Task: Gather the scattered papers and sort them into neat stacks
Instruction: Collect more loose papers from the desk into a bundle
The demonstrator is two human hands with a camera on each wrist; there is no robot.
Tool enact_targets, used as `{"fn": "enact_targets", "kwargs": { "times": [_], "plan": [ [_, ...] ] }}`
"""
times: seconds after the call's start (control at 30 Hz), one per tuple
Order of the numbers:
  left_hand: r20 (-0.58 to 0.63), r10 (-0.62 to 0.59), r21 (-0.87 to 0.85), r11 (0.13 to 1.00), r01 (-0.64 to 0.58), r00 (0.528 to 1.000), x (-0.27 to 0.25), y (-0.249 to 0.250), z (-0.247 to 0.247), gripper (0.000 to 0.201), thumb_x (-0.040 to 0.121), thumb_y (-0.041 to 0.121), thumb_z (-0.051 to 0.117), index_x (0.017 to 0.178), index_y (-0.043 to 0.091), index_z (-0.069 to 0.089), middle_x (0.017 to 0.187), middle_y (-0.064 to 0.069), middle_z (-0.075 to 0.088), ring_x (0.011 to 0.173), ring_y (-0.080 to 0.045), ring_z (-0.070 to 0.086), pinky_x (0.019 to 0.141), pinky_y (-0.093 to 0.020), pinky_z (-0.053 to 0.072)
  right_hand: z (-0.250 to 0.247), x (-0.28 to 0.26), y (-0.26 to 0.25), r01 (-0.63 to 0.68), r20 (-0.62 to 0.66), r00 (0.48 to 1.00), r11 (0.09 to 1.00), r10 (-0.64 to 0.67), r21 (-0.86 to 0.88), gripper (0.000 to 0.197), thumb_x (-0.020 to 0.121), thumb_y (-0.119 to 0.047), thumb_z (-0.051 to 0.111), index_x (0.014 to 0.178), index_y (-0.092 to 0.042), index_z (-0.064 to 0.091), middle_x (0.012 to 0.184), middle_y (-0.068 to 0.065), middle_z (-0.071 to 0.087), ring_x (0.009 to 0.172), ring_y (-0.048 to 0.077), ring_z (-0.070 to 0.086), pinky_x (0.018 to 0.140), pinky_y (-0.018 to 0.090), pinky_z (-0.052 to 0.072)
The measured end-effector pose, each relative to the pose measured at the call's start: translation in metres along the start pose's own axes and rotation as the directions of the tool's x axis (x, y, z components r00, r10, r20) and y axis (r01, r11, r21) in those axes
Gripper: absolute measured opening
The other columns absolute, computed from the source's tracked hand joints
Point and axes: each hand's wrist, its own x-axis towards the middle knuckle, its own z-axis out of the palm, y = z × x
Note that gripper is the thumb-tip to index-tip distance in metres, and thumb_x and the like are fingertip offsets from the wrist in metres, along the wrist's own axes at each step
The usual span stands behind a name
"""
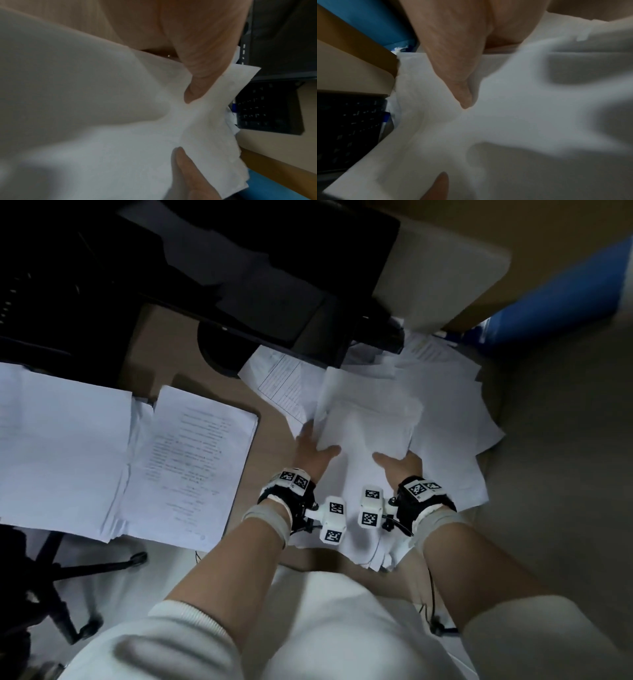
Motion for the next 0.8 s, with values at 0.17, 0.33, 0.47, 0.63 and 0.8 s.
{"fn": "enact_targets", "kwargs": {
  "times": [0.17, 0.33, 0.47, 0.63, 0.8],
  "plan": [
    [-0.178, -0.075, -0.159, 0.986, 0.046, 0.981, 0.006, 0.015, 0.001, 0.074, 0.089, 0.006, 0.066, 0.146, 0.023, 0.023, 0.103, 0.006, 0.058, 0.089, -0.017, 0.064, 0.08, -0.033, 0.053, -0.007, 0.013, -0.033, 0.142, -0.004, 0.99, 0.988, -0.143, -0.066, 0.026, 0.09, -0.028, 0.068, 0.107, -0.009, 0.066, 0.108, 0.01, 0.07, 0.096, 0.028, 0.065, 0.09, 0.035, 0.052],
    [-0.067, -0.308, -0.113, 0.947, 0.3, 0.949, 0.023, 0.011, -0.013, 0.028, 0.085, 0.027, 0.068, 0.097, 0.002, 0.069, 0.075, -0.01, 0.075, 0.061, -0.022, 0.07, 0.067, -0.034, 0.061, 0.006, 0.027, -0.075, 0.214, 0.09, 0.977, 0.934, -0.196, -0.285, 0.032, 0.09, -0.031, 0.06, 0.113, -0.009, 0.065, 0.108, 0.01, 0.07, 0.086, 0.029, 0.064, 0.077, 0.031, 0.05],
    [-0.061, -0.397, -0.082, 0.916, 0.392, 0.916, 0.022, -0.004, -0.015, 0.022, 0.086, 0.025, 0.066, 0.076, 0.006, 0.064, 0.066, -0.009, 0.071, 0.077, -0.032, 0.072, 0.084, -0.05, 0.061, 0.018, 0.03, -0.085, 0.188, 0.156, 0.979, 0.889, -0.134, -0.417, 0.049, 0.09, -0.038, 0.059, 0.128, -0.007, 0.057, 0.124, 0.013, 0.063, 0.1, 0.033, 0.062, 0.083, 0.032, 0.048],
    [-0.115, -0.347, -0.177, 0.929, 0.325, 0.931, 0.033, -0.002, -0.016, 0.035, 0.091, 0.033, 0.062, 0.104, 0.001, 0.067, 0.101, -0.016, 0.066, 0.091, -0.034, 0.068, 0.088, -0.051, 0.059, 0.013, 0.046, -0.102, 0.335, 0.194, 0.942, 0.824, -0.275, -0.458, 0.054, 0.092, -0.033, 0.06, 0.14, -0.01, 0.049, 0.144, 0.013, 0.049, 0.128, 0.034, 0.049, 0.098, 0.036, 0.042],
    [-0.22, -0.285, -0.267, 0.938, 0.223, 0.933, 0.049, 0.009, -0.02, 0.027, 0.067, 0.029, 0.073, 0.088, 0.016, 0.063, 0.104, -0.018, 0.073, 0.089, -0.032, 0.07, 0.084, -0.059, 0.059, 0.021, 0.061, -0.119, 0.438, 0.258, 0.896, 0.621, -0.361, -0.65, 0.052, 0.093, -0.036, 0.06, 0.14, -0.017, 0.048, 0.162, 0.008, 0.015, 0.146, 0.033, 0.016, 0.111, 0.046, 0.028]
  ]
}}
